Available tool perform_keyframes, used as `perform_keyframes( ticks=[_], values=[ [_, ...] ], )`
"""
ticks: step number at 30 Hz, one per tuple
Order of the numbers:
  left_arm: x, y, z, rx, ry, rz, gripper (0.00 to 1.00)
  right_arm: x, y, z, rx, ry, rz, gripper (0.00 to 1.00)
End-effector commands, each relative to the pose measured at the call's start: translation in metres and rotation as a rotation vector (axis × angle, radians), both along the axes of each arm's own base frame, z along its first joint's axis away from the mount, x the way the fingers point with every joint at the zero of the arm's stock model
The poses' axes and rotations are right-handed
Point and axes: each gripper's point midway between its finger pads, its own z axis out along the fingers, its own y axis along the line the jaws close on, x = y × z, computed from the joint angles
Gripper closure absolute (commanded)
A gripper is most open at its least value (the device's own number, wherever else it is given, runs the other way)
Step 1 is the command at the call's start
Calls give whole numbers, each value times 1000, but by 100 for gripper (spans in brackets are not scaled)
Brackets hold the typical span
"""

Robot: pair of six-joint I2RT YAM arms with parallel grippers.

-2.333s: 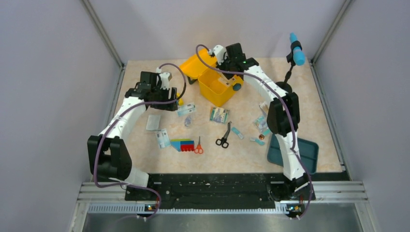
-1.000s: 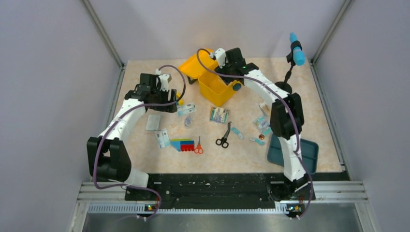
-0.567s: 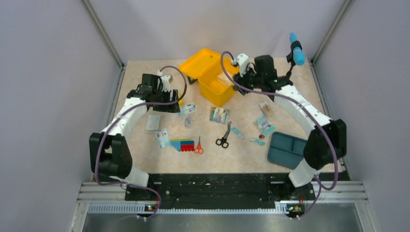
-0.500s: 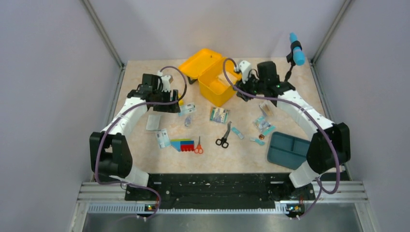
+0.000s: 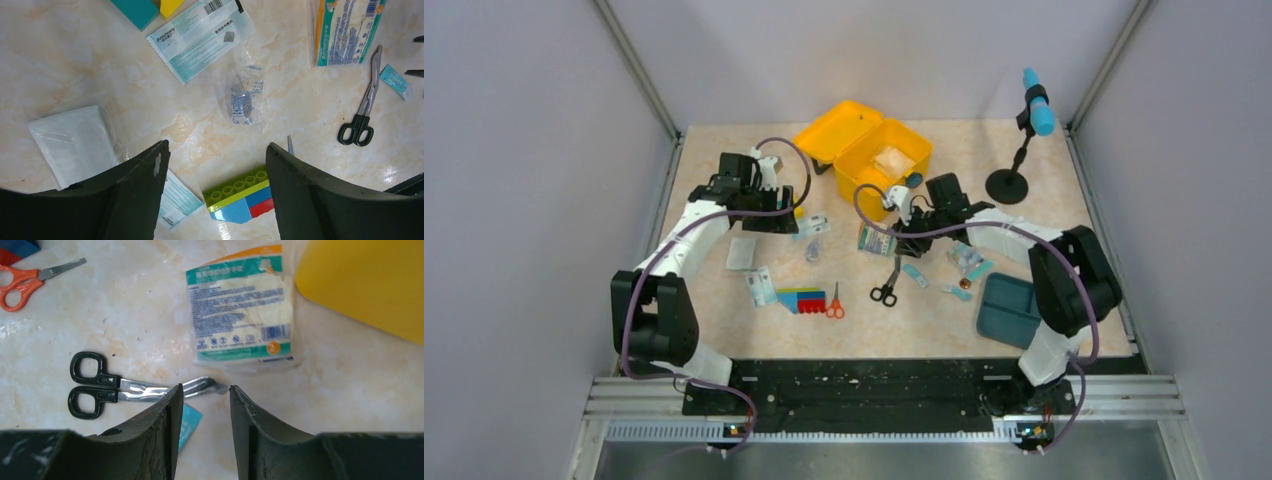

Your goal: Organize the medicine kit

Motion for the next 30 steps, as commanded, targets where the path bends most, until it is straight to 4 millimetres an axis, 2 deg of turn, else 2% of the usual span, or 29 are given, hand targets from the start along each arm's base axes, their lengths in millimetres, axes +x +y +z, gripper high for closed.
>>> perform_keyframes(
  ticks=[1, 4, 9, 21, 26, 27, 30],
  values=[
    [8, 1, 21, -2, -85, -6, 25, 14, 36, 6, 15, -146, 170, 60],
    [4, 3, 22, 9, -94, -8, 25, 19, 45, 1, -9, -176, 220, 56],
    [0, 6, 24, 21, -105, -13, 25, 28, 48, -11, -54, -199, 247, 54],
    [6, 4, 24, 13, -112, -13, 25, 34, 46, -48, -202, -169, 275, 60],
    [7, 2, 23, 5, -109, -13, 25, 20, 42, -63, -257, -127, 332, 85],
    [7, 2, 22, 5, -108, -13, 25, 17, 42, -61, -249, -129, 342, 91],
    [6, 2, 21, 5, -105, -12, 25, 5, 43, -41, -207, -147, 369, 100]
  ],
)
